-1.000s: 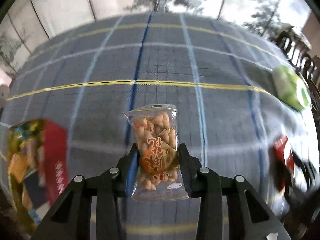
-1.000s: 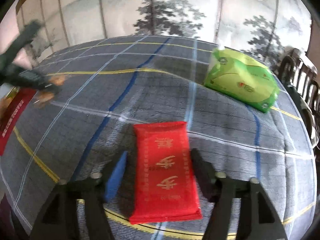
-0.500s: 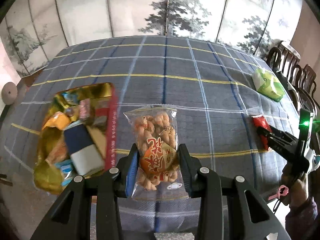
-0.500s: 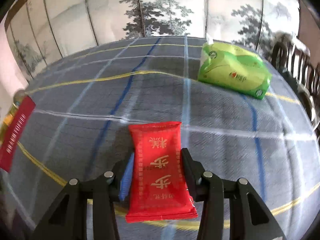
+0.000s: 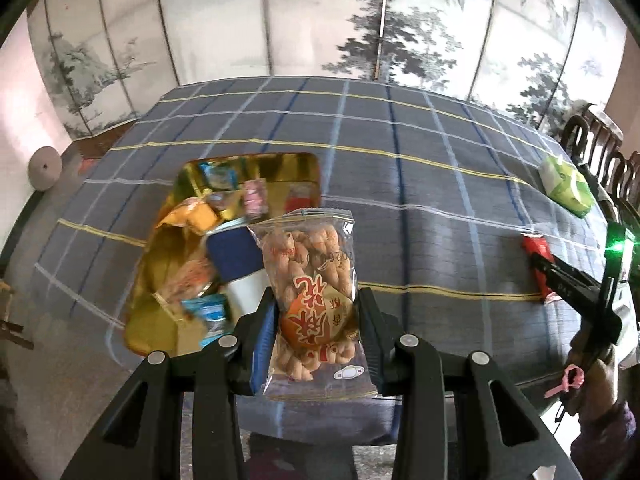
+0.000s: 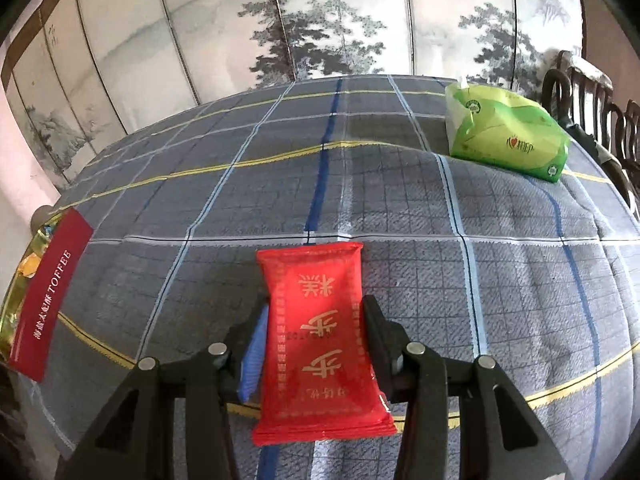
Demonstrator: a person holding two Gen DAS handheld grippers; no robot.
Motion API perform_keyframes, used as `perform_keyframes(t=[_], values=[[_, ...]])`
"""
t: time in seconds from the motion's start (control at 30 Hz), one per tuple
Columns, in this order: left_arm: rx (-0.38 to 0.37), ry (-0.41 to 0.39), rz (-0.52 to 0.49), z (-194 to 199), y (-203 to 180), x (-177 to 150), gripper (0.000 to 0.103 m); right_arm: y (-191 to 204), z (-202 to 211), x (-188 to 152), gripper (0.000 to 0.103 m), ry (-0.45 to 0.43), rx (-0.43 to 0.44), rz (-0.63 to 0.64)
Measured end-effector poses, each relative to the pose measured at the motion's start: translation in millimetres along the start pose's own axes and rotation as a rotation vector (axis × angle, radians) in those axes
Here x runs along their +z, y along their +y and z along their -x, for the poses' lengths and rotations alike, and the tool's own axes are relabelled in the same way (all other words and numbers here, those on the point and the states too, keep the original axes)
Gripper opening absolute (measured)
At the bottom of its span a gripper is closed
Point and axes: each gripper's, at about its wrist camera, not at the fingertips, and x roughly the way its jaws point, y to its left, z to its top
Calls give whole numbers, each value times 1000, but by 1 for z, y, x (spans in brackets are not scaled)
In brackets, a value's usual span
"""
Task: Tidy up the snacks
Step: 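Carry the clear puffed-snack bag into the gold tray and open the left tool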
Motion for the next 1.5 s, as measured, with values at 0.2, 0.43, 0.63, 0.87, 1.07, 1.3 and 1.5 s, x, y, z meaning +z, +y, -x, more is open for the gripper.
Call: perform_keyframes(t=[0.2, 0.43, 0.63, 0.87, 1.07, 1.3, 1.5], values=[[28, -7, 20, -5, 19, -5, 35, 5, -1, -1, 45, -7, -35, 31], [54, -1, 44, -17, 38, -8, 35, 8, 0, -5, 45, -12, -50, 52], [76, -4, 49, -27, 51, -10, 35, 8, 0, -4, 45, -13, -49, 51], [85, 7, 59, -39, 65, -12, 36, 8, 0, -4, 46, -12, -50, 53], [65, 0, 86, -44, 80, -14, 36, 8, 0, -5, 46, -12, -51, 54], [66, 11, 121, -52, 99, -14, 36, 8, 0, -5, 46, -12, -51, 54], [62, 24, 126, -60, 101, -10, 35, 8, 0, -5, 46, -12, -51, 54]])
